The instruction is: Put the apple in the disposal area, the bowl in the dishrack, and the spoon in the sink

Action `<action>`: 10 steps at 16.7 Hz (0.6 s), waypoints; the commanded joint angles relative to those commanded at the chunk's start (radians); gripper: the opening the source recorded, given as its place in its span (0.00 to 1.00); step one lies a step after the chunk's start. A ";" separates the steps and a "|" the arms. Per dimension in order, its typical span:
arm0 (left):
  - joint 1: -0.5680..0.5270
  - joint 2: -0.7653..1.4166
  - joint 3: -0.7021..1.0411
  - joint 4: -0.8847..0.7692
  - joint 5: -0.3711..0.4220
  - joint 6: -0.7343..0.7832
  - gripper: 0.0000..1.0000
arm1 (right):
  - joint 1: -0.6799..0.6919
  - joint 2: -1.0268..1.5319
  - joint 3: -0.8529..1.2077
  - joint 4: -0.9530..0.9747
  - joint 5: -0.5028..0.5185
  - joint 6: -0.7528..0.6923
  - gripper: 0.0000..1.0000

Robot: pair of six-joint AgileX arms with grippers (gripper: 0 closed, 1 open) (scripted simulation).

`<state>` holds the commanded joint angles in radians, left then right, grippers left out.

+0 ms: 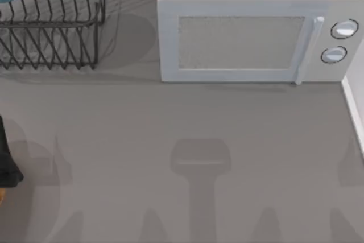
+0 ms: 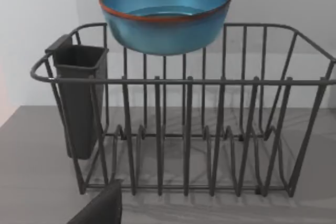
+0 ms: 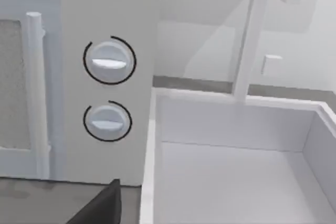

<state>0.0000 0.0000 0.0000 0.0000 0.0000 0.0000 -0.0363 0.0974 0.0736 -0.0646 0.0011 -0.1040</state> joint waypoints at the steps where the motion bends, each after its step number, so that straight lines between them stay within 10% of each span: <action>1: 0.000 0.000 0.000 0.000 0.000 0.000 1.00 | -0.016 0.046 0.034 -0.031 0.000 -0.053 1.00; 10: 0.000 0.000 0.000 0.000 0.000 0.000 1.00 | -0.235 0.704 0.444 -0.474 -0.002 -0.933 1.00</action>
<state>0.0000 0.0000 0.0000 0.0000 0.0000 0.0000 -0.2715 0.8011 0.5172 -0.5381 -0.0008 -1.0369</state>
